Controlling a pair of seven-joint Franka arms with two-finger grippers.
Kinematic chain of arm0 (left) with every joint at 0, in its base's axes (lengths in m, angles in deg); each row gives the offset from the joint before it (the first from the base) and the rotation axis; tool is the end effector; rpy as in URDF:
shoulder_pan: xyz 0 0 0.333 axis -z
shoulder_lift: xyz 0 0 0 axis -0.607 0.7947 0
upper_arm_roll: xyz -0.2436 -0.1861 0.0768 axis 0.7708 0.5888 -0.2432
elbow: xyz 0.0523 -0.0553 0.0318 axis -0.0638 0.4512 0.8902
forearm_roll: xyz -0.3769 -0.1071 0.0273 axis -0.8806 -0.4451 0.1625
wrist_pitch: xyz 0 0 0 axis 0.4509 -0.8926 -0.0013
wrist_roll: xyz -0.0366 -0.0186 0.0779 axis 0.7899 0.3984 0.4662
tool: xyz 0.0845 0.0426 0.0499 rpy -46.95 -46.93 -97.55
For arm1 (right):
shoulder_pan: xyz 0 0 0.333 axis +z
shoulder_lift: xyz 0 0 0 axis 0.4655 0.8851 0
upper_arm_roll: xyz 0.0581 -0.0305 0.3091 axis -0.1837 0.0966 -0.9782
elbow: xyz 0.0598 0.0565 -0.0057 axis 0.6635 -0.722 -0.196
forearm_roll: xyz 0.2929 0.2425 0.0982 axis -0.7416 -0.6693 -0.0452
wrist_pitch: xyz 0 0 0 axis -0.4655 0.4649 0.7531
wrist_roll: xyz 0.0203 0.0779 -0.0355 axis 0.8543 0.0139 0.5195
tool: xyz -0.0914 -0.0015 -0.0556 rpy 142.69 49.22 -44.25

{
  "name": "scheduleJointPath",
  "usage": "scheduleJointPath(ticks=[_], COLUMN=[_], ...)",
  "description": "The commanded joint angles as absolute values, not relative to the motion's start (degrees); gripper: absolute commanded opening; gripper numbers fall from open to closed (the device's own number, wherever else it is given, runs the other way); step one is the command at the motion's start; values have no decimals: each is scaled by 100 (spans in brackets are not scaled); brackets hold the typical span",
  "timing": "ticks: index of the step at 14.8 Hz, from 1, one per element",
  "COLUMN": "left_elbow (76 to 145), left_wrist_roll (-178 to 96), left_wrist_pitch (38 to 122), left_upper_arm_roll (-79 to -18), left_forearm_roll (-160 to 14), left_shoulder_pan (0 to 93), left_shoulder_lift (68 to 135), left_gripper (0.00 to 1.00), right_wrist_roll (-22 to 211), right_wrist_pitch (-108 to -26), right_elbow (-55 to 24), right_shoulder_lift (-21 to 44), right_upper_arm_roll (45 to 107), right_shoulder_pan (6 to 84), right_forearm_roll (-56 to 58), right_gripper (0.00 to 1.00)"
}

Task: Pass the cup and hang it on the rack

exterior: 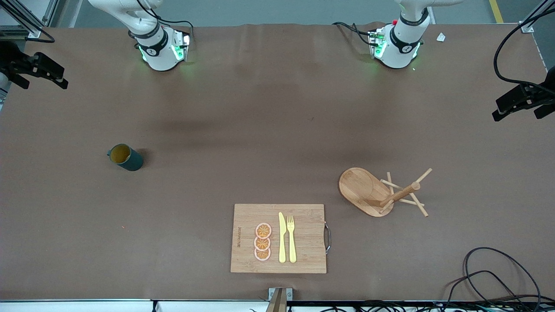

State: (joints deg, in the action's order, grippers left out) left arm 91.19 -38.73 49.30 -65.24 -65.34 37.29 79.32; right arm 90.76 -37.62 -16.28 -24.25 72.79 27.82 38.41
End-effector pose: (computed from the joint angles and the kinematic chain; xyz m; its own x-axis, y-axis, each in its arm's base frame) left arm 0.5664 -0.0139 0.6690 0.9970 0.0551 0.0546 0.0539 -0.9983 0.0226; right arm 0.4780 -0.0201 0.6500 0.9996 -0.0111 -0.0270 -0.0109 -0.9999 0.0056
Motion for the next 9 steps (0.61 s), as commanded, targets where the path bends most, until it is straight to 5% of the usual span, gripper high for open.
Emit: scheduleJointPath(ticks=[1,9], left_elbow=[9099,9090], left_wrist_roll=[-3900,-3908], left_wrist_pitch=[4987,4987], left_upper_arm_roll=[-6510,-6501], left_forearm_roll=[-6480,-6472], left_shoulder_pan=[3711,3755], left_shoulder_lift=[7830,7856], left_gripper=[100,100], right_wrist_roll=[9108,9108], right_wrist_pitch=[-3792,-3792], right_elbow=[-1711,-1720], right_shoulder_lift=[-2569,-2561], right_upper_arm_roll=[7274,7274], right_shoulder_pan=[2783,2783], right_forearm_roll=[3770,3770], right_gripper=[100,100])
